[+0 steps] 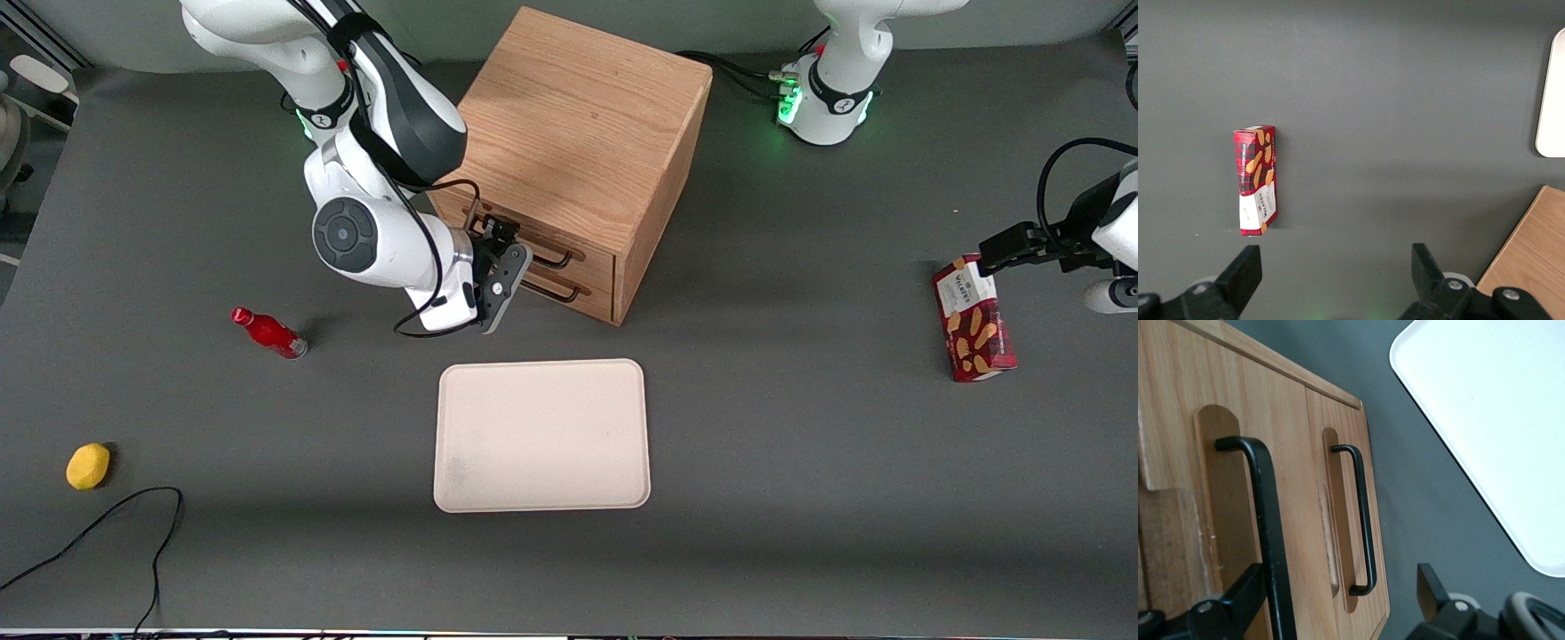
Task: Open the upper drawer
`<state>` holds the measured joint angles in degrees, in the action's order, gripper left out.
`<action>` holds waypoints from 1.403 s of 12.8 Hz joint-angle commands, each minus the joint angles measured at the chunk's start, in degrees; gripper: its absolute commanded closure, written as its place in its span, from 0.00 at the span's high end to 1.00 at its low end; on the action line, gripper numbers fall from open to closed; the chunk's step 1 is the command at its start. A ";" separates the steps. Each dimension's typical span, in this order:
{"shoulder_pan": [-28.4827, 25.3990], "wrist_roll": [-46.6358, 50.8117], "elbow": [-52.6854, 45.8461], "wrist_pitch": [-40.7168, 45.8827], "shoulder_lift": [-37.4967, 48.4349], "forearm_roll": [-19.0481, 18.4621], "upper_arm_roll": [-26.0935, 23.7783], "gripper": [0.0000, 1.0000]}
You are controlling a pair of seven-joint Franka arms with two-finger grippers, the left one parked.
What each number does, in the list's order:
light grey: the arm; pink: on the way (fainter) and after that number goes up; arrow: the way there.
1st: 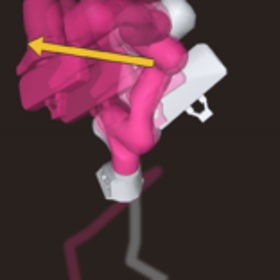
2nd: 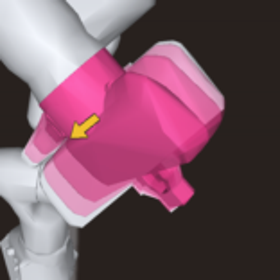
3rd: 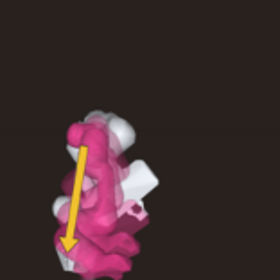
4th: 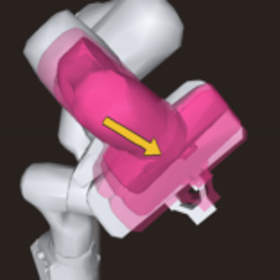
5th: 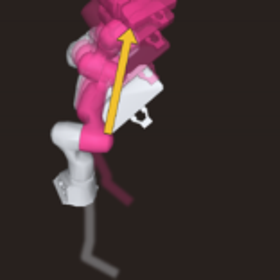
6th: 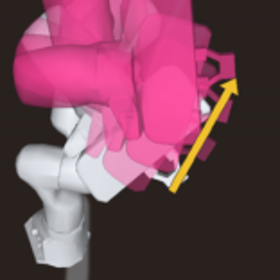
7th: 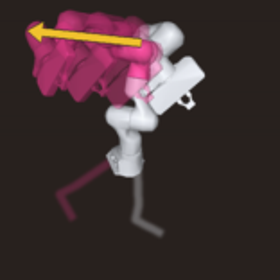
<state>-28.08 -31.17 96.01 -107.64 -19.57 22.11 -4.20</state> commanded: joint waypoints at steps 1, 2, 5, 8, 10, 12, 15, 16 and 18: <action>-0.74 -2.14 2.86 -2.48 2.09 0.39 0.51 1.00; -0.74 -2.23 2.95 -2.66 1.91 0.39 0.42 1.00; -1.61 -2.23 4.70 -5.63 1.99 0.39 0.25 1.00; -3.12 -2.49 5.06 -7.58 1.56 0.39 0.51 1.00; -3.12 -2.58 5.15 -8.37 1.29 0.30 0.69 1.00; -2.77 -2.58 5.06 -8.37 1.21 0.30 0.86 1.00; -2.59 -2.67 4.97 -8.90 0.85 -0.31 1.47 1.00; -2.59 -2.67 4.97 -9.25 0.85 -0.57 1.74 1.00; -2.50 -2.67 4.89 -9.34 0.59 -0.57 1.92 1.00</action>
<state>-30.25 -32.38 100.33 -115.50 -19.09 22.01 -3.35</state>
